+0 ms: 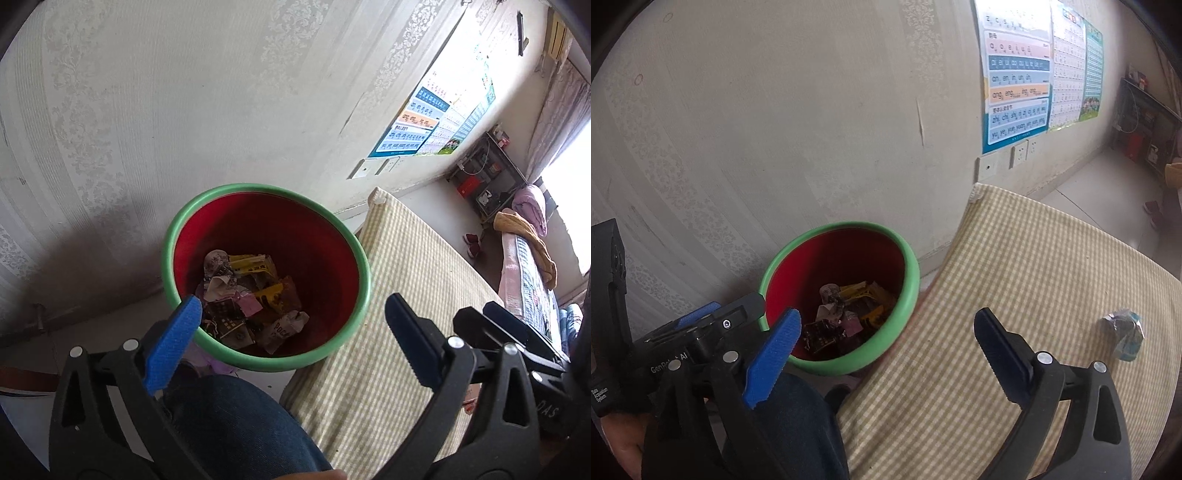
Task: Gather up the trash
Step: 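Move both grippers back over the table toward the last two wrappers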
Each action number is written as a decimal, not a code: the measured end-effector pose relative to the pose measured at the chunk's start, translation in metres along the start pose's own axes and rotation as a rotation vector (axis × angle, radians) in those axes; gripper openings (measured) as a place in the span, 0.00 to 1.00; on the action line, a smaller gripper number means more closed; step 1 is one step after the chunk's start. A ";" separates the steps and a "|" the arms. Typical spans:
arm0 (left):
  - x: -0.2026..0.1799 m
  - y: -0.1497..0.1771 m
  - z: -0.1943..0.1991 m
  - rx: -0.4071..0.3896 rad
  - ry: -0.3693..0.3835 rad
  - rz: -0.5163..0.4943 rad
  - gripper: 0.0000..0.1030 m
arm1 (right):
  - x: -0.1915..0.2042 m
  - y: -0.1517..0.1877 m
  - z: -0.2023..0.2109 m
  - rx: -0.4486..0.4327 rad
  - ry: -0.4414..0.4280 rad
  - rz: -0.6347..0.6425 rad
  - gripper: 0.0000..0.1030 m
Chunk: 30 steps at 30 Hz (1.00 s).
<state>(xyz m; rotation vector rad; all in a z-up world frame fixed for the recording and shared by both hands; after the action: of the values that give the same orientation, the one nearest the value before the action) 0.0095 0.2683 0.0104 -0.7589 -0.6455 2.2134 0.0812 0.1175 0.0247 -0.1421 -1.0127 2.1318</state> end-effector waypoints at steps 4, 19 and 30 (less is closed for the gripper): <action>-0.029 0.011 0.001 0.010 0.029 -0.053 0.94 | -0.028 0.014 0.020 0.004 0.033 -0.051 0.92; -0.140 0.063 0.006 0.068 0.158 -0.238 0.94 | -0.150 0.086 0.102 0.000 0.255 -0.225 0.93; -0.198 0.095 0.004 0.106 0.232 -0.336 0.94 | -0.201 0.121 0.138 0.002 0.349 -0.300 0.93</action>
<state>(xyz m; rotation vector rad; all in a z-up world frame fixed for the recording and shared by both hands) 0.0797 0.0606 0.0181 -0.7765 -0.4949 1.8072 0.0983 -0.1523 -0.0083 -0.3282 -0.7724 1.7587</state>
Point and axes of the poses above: each gripper's, at about its wrist camera, not at the fingertips, and z roughly against the way its jaws point, x to its left, y to its underside, the point moved 7 cm from there along -z, roughly the way its jaws point, and after that the axes turned 7 degrees about -x, right-handed, at the moved point
